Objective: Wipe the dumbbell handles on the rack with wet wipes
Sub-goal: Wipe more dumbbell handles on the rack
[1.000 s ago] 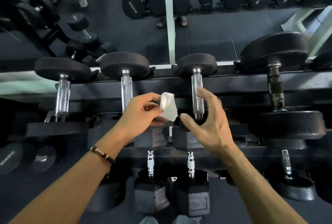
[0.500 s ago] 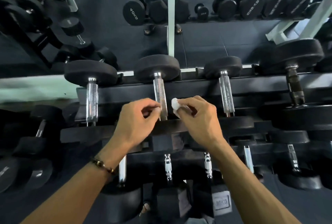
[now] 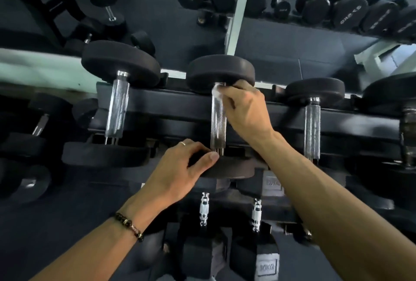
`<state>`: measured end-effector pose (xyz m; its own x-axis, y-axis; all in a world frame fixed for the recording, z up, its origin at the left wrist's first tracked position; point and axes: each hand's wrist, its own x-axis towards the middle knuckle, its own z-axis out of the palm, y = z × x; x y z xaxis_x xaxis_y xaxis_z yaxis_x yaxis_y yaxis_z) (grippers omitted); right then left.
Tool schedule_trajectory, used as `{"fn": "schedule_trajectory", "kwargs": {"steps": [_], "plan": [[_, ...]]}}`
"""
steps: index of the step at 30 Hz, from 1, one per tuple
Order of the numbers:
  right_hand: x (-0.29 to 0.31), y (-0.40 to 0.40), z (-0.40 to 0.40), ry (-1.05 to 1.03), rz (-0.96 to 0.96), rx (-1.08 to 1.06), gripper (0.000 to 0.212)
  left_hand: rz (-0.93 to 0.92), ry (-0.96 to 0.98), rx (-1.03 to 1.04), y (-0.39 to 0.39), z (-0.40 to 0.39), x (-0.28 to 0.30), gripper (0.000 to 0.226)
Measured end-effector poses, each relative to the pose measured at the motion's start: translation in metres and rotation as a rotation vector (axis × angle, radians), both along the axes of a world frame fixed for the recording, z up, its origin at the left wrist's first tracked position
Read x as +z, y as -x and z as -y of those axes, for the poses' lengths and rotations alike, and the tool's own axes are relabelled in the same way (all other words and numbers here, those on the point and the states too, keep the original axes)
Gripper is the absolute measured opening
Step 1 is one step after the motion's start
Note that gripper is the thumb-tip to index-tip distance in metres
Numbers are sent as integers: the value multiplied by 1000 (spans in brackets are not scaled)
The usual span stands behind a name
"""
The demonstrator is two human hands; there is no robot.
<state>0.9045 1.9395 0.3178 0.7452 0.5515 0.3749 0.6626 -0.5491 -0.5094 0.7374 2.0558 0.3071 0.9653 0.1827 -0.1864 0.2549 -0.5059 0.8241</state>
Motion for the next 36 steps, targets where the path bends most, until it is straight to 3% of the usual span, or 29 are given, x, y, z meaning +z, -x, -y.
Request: {"fn": "schedule_trajectory", "kwargs": {"steps": [3, 6, 11, 13, 16, 19, 23, 26, 29, 34, 36], "plan": [[-7, 12, 22, 126, 68, 214, 16, 31, -8, 24, 1, 2, -4, 32], [-2, 13, 35, 223, 145, 353, 20, 31, 14, 43, 3, 4, -4, 36], [-3, -11, 9, 195, 202, 90, 31, 22, 30, 83, 5, 8, -4, 40], [-7, -4, 14, 171, 186, 135, 24, 27, 40, 97, 6, 10, -3, 40], [-5, 6, 32, 150, 216, 366, 20, 35, 56, 113, 7, 14, -3, 42], [-6, -9, 27, 153, 275, 283, 23, 22, 63, 119, 7, 17, -2, 42], [-23, -18, 11, 27, 141, 28, 22, 14, 52, 111, 7, 18, -2, 44], [-26, 1, 27, -81, -28, 124, 16, 27, 73, 127, 7, 19, -6, 45], [-17, 10, 41, -40, -77, 254, 12, 50, 71, 144, 8, 19, -9, 46], [-20, -23, 16, -172, -132, 64, 14, 53, 35, 129, 8, 20, -10, 45], [-20, -14, 27, -135, -89, 189, 12, 60, 45, 137, 9, 21, -10, 46]]}}
